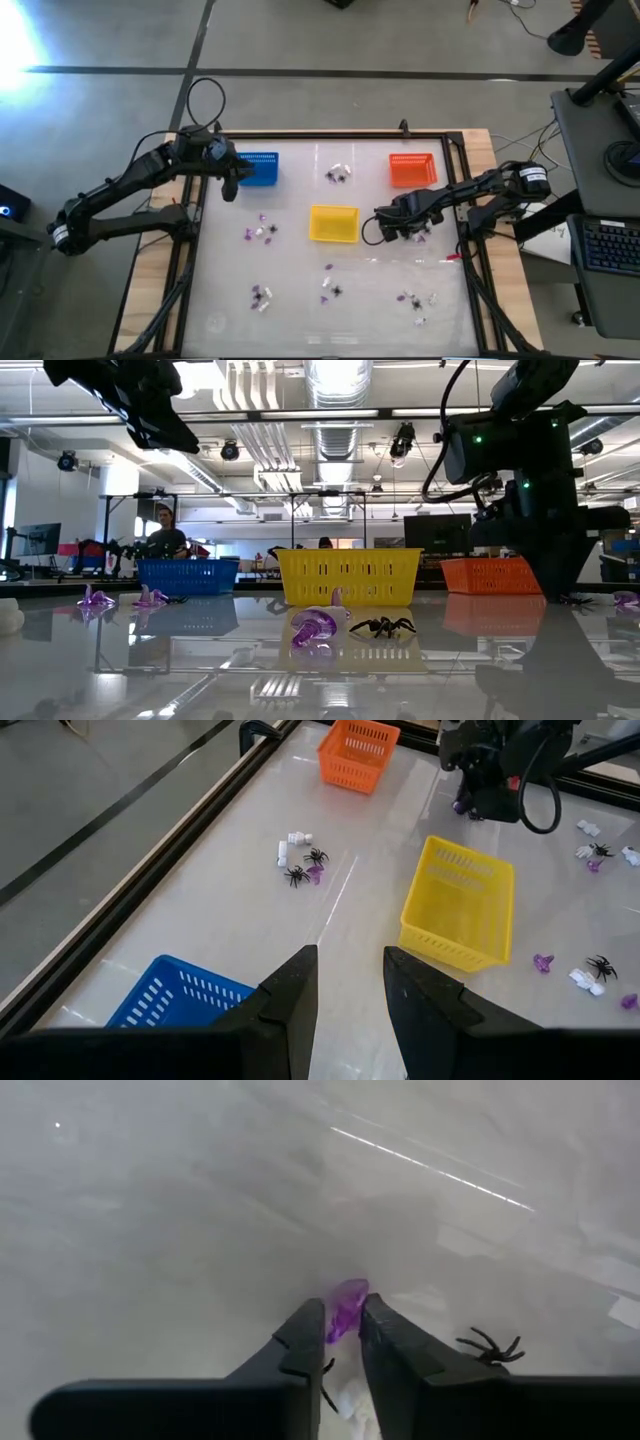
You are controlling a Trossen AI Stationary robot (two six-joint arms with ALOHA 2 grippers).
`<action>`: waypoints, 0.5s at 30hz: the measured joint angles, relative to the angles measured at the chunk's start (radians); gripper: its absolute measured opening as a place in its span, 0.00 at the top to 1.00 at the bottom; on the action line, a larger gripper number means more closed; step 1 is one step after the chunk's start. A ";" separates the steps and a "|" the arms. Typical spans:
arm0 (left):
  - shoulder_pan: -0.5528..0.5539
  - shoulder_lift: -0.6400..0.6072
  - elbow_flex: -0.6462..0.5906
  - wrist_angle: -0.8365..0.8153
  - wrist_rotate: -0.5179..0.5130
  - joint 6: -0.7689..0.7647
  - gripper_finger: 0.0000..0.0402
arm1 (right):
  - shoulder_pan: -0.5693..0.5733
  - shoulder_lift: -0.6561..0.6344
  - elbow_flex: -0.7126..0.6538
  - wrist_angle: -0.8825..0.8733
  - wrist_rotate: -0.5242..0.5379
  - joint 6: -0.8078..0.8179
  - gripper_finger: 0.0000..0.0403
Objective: Sort Halloween decoration
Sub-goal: Put the purple witch hat toy into the orange bin
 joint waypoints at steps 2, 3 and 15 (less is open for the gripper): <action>0.000 0.000 0.000 0.000 0.000 0.000 0.75 | 0.000 0.000 0.000 -0.003 0.007 0.000 0.93; 0.000 0.000 0.000 0.000 0.000 0.000 0.75 | 0.000 0.001 0.000 -0.005 0.008 -0.001 0.95; 0.000 0.000 0.000 0.000 0.000 0.014 0.75 | -0.001 -0.036 0.032 -0.002 0.002 -0.011 0.98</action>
